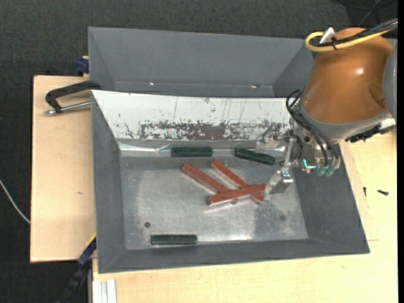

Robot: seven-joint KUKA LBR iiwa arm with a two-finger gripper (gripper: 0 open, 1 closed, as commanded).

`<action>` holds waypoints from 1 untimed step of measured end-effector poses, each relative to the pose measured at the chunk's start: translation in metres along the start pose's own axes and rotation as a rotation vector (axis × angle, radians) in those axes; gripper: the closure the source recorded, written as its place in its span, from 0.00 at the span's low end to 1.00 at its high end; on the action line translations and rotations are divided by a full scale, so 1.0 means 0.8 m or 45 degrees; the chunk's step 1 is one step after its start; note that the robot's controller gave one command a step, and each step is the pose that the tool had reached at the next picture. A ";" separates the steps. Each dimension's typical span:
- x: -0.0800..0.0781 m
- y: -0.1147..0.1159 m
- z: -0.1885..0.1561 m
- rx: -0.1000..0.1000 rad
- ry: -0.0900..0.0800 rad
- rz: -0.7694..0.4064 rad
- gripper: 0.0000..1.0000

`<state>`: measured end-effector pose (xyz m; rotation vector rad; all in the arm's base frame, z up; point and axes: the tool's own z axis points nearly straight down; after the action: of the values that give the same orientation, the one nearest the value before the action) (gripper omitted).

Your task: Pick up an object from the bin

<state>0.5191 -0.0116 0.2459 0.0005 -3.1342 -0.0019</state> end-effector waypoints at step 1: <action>-0.001 0.000 -0.005 0.000 -0.009 0.000 0.00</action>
Offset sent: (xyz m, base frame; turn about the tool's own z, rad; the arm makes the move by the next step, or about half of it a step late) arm 0.0084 0.0090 -0.1380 -0.0929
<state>0.5199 -0.0116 0.2498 0.0005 -3.1415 -0.0018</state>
